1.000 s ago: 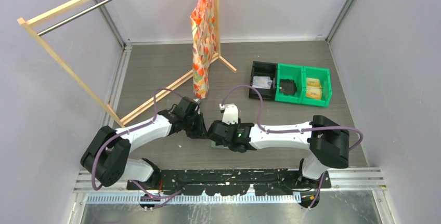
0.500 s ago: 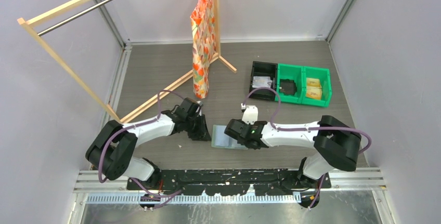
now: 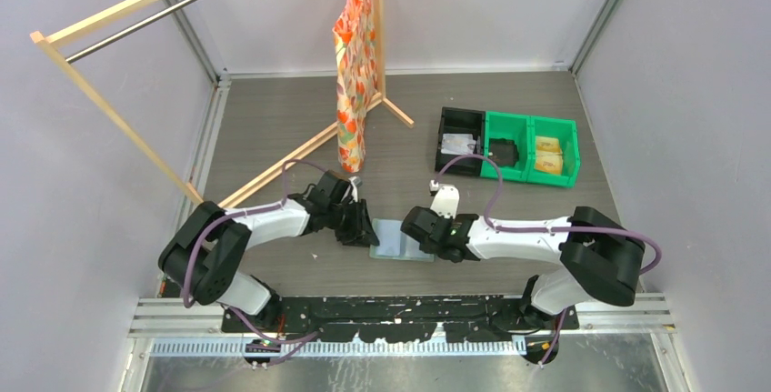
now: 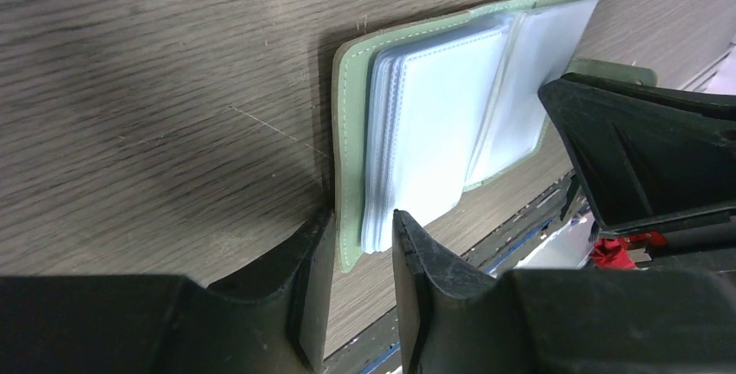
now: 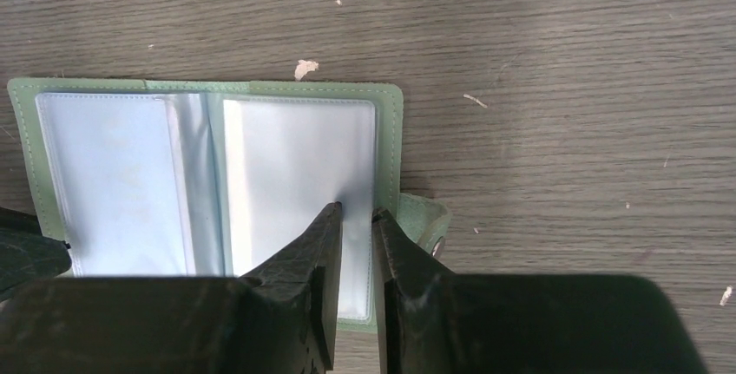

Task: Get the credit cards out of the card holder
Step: Remove the credit card from the card holder.

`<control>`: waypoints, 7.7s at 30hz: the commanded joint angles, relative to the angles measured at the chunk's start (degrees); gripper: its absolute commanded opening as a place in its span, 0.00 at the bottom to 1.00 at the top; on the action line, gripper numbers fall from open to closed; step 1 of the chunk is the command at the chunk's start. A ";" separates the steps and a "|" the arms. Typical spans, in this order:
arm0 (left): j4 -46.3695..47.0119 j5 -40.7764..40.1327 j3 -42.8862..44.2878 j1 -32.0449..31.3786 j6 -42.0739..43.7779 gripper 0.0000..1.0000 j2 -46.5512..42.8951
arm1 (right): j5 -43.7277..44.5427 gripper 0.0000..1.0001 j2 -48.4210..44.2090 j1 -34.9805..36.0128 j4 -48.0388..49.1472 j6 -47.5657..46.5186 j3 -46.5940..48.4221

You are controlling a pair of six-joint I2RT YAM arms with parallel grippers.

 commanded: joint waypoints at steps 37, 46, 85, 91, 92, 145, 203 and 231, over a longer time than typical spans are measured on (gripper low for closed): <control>18.74 8.42 -2.24 -0.15 -9.28 0.01 -3.70 | -4.36 0.50 -10.84 0.49 -0.20 -0.73 2.51; 14.69 7.19 -2.00 -0.15 -6.41 0.00 -3.27 | -7.73 0.56 -3.90 0.79 7.19 -1.39 7.03; 13.81 7.67 -2.84 -0.09 -5.46 0.11 -4.30 | -1.88 0.36 2.88 -1.21 1.47 -0.33 8.80; 14.11 8.23 -2.55 -0.17 -5.41 0.16 -3.84 | -2.09 0.36 1.37 -1.64 2.01 -0.15 7.73; 14.22 8.31 -2.54 -0.09 -5.44 0.16 -3.70 | -2.00 0.36 1.08 -1.67 1.93 -0.18 7.63; 27.33 10.98 5.08 -9.43 -10.55 0.28 13.72 | -3.37 0.08 -5.39 -2.67 2.25 8.11 -10.84; 2.88 0.04 19.58 -22.17 2.38 0.00 11.95 | -12.60 0.07 -21.73 -6.43 12.09 16.46 -24.11; 4.89 -0.09 19.00 -22.23 1.15 0.21 8.88 | -9.15 0.46 -47.32 -7.11 -2.82 12.95 -21.66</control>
